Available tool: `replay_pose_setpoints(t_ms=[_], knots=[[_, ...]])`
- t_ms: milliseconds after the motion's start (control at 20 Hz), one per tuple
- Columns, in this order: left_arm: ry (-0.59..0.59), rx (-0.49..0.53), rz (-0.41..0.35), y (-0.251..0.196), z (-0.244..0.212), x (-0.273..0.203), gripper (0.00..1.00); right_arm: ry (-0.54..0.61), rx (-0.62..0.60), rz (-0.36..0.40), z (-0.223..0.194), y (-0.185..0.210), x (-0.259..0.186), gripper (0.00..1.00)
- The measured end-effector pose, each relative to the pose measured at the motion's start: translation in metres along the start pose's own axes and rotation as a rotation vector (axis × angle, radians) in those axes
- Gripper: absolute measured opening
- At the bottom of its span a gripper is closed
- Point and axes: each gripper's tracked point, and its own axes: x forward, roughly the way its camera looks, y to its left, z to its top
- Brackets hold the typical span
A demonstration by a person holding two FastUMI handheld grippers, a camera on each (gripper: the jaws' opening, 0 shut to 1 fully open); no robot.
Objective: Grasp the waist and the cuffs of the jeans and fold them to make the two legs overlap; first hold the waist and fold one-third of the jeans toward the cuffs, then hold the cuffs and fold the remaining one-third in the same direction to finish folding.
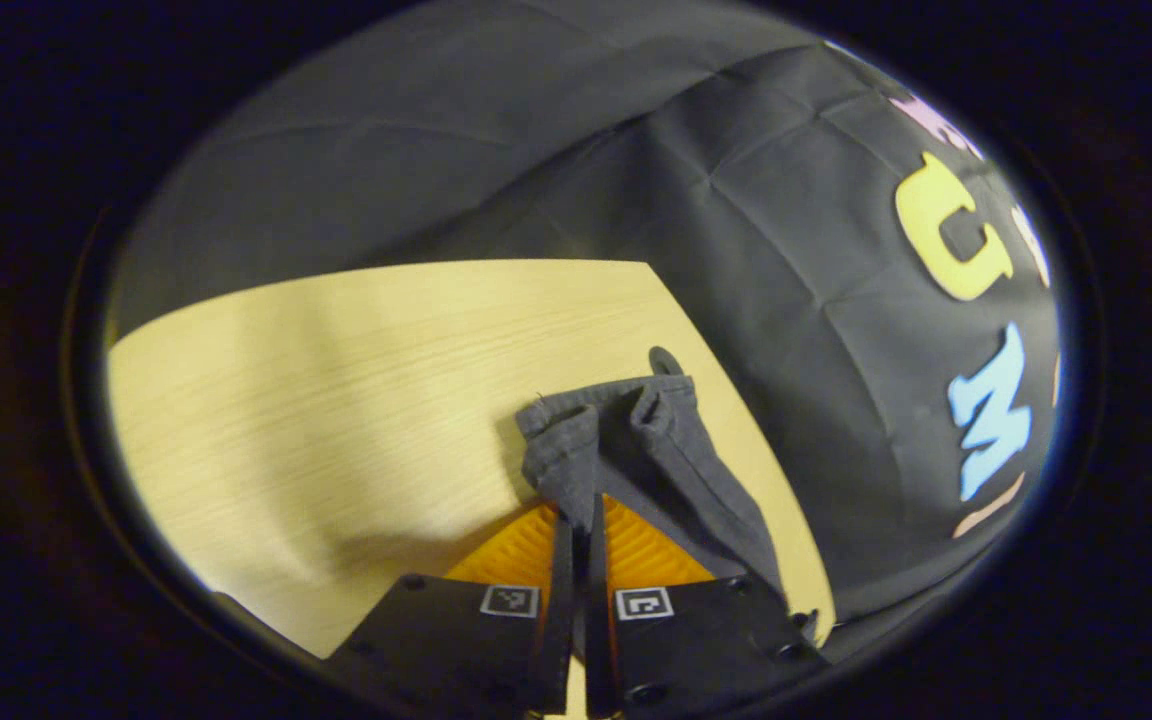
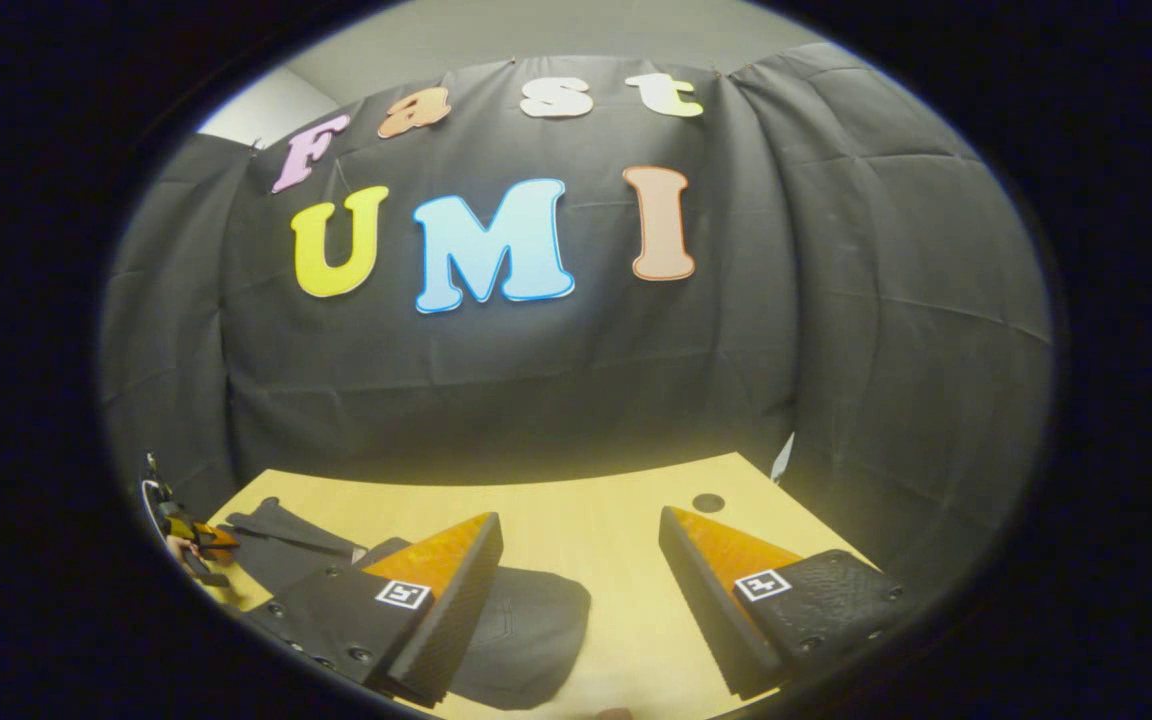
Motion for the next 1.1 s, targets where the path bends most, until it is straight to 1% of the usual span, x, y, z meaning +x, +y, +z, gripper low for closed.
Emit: replay_pose_setpoints(t_ms=[50,100,150,200,250,300,450,500,550,600,800,900,1100], knots=[[-0.002,0.002,0.003,-0.002,0.004,-0.002,0.10,0.002,0.001,0.007,0.000,0.003,-0.001,0.94],[-0.002,-0.016,-0.006,-0.005,0.003,-0.002,0.10,0.001,0.000,0.016,-0.001,0.005,-0.002,0.89],[-0.004,-0.052,-0.033,-0.011,0.007,-0.005,0.10,-0.001,-0.002,0.020,0.001,0.006,-0.003,0.89],[-0.015,-0.099,-0.070,-0.018,0.013,-0.011,0.10,-0.002,-0.003,0.020,0.001,0.004,-0.005,0.94],[-0.028,-0.128,-0.106,-0.027,0.022,-0.019,0.10,-0.005,-0.004,0.020,0.002,0.004,-0.007,0.89],[-0.038,-0.137,-0.136,-0.033,0.023,-0.030,0.10,-0.009,-0.004,0.019,0.004,0.002,-0.008,0.94],[-0.061,-0.099,-0.214,-0.066,0.025,-0.057,0.10,-0.019,0.001,0.024,0.008,0.002,-0.012,0.94],[-0.069,-0.087,-0.239,-0.081,0.028,-0.064,0.10,-0.020,0.005,0.029,0.009,0.002,-0.014,0.89],[-0.073,-0.076,-0.264,-0.095,0.029,-0.073,0.09,-0.022,0.009,0.036,0.011,0.005,-0.016,0.89],[-0.075,-0.063,-0.290,-0.109,0.028,-0.079,0.09,-0.024,0.012,0.044,0.012,0.007,-0.017,0.94],[-0.086,0.024,-0.381,-0.168,0.019,-0.113,0.10,-0.039,0.010,0.071,0.014,0.009,-0.026,0.94],[-0.084,0.063,-0.437,-0.198,0.007,-0.130,0.09,-0.051,0.012,0.079,0.018,0.008,-0.031,0.94],[-0.054,0.145,-0.536,-0.262,-0.036,-0.162,0.09,-0.072,0.049,0.089,0.025,0.005,-0.038,0.94]])
